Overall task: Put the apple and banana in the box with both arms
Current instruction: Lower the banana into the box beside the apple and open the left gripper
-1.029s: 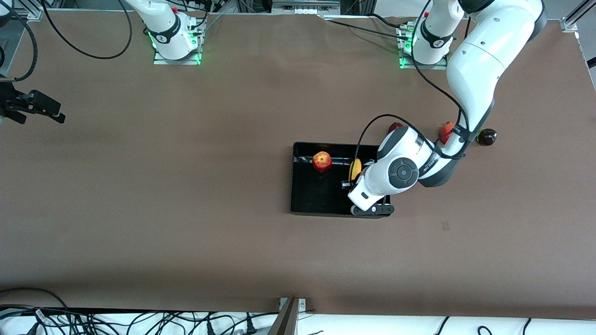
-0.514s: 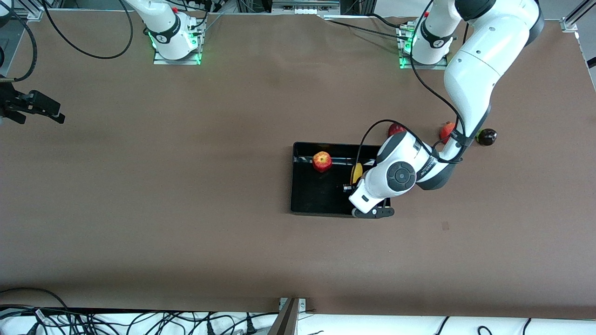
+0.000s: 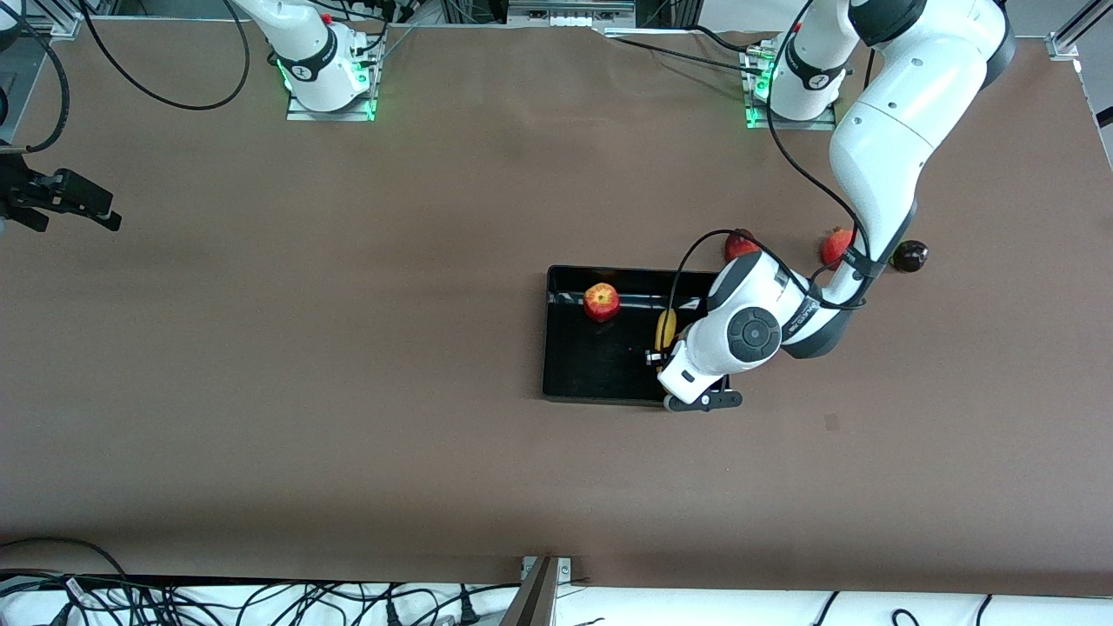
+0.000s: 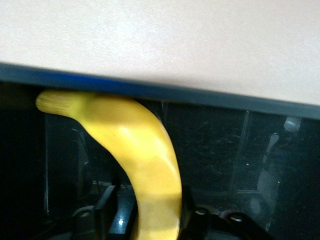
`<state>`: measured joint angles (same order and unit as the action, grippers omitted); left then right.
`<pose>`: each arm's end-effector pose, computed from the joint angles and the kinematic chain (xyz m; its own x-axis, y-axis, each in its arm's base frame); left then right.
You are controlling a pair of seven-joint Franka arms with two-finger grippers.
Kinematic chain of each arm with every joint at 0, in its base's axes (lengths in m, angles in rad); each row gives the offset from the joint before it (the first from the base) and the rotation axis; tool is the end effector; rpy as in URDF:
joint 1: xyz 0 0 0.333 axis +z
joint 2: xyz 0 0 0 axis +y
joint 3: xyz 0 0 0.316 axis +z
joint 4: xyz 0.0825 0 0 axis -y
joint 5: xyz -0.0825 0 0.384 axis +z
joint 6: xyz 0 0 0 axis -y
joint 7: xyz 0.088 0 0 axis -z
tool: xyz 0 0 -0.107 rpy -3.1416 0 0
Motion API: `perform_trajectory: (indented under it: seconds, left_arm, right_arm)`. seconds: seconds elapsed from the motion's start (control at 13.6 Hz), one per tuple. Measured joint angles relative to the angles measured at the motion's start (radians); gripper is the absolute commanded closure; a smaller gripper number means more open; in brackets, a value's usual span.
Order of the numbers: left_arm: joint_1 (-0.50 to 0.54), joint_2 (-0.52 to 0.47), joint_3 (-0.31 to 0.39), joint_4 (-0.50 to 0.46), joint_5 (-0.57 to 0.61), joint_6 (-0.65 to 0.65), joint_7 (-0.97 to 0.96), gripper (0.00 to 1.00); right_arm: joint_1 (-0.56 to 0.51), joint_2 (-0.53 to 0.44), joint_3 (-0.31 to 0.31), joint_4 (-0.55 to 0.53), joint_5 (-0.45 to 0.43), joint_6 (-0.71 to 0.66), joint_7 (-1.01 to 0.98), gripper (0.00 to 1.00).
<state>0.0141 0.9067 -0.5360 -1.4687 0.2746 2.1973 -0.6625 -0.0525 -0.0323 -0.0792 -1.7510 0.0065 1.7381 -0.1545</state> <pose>0.6498 -0.2855 0.1850 0.9794 0.1224 -0.1604 0.1441 -0.9808 0.1312 0.5495 -0.0728 0.5712 0.9996 0.0217 0.0204 0.0219 -0.9997 -0.0059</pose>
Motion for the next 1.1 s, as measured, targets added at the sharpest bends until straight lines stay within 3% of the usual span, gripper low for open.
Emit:
perform_trajectory:
  seconds: [0.37,0.73,1.1]
  left_arm:
    - [-0.002,-0.041,-0.014,0.030,0.000,-0.166,-0.147,0.00]
    - [-0.001,-0.093,-0.030,0.101,0.000,-0.369,-0.175,0.00]
    - [0.034,-0.156,-0.028,0.173,-0.005,-0.591,0.011,0.00]
  right_arm:
    - [0.000,0.000,0.000,0.000,0.000,0.000,0.000,0.00]
    - [0.000,0.000,0.000,0.000,0.000,0.000,0.000,0.00]
    - [0.000,0.001,0.000,-0.001,0.000,0.000,0.000,0.00]
